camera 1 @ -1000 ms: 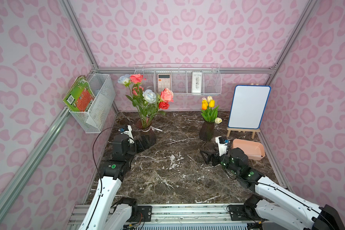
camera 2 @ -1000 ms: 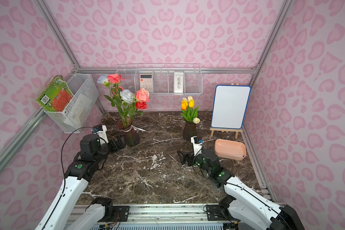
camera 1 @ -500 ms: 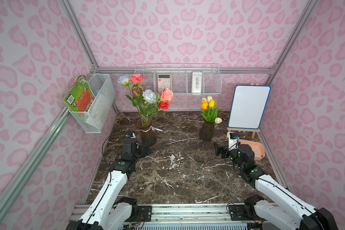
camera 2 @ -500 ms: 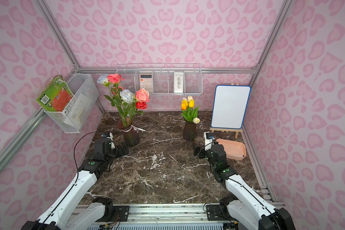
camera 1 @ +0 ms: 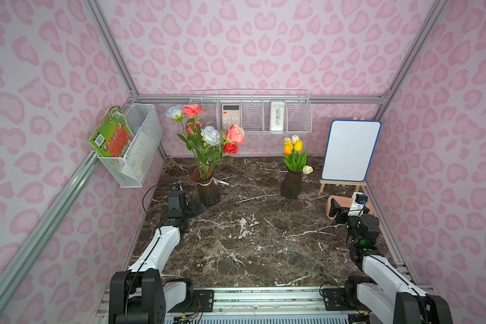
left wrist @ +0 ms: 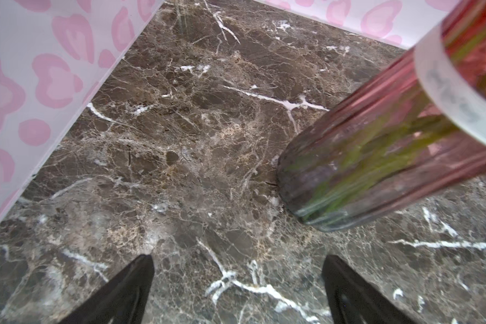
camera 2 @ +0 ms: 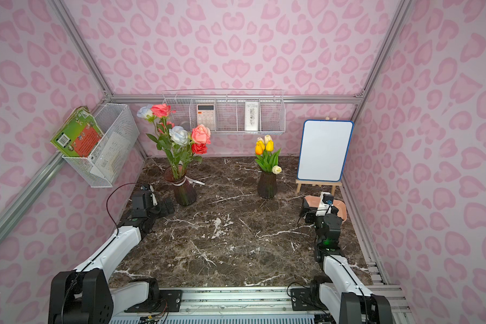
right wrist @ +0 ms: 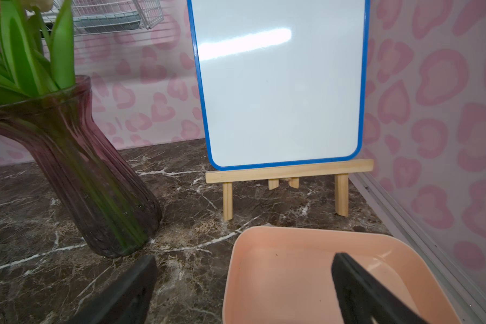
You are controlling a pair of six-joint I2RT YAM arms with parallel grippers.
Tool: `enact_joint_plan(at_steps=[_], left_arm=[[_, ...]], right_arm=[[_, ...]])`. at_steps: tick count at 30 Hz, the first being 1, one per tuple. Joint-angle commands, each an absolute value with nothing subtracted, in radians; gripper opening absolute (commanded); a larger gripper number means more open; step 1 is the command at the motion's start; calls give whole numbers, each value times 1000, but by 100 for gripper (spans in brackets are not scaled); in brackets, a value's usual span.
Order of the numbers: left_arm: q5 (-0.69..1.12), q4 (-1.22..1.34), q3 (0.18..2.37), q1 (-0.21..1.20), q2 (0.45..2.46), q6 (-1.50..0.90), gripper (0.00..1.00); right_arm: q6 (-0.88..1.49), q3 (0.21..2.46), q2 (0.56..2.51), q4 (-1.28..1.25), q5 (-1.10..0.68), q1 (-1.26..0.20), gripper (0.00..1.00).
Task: Arrange the flowers in different vases according to their variety
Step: Reset both arms
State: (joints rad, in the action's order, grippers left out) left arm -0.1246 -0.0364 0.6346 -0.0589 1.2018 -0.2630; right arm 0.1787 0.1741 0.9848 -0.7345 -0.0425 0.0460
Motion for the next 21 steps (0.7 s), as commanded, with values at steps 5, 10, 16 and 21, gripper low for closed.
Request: enact_joint_plan(at_steps=[5, 10, 16, 21], left_arm=[[-110, 267, 534, -84, 1249, -196, 99], [-61, 491, 447, -85, 1324, -155, 98], [-67, 633, 426, -84, 1402, -140, 99], [-1, 736, 411, -42, 1454, -37, 99]], right_arm=[[179, 75, 1107, -1123, -7, 58, 99], [158, 62, 1236, -1259, 30, 58, 99], [91, 31, 1303, -1407, 32, 31, 99], [46, 56, 1325, -1378, 24, 11, 99]])
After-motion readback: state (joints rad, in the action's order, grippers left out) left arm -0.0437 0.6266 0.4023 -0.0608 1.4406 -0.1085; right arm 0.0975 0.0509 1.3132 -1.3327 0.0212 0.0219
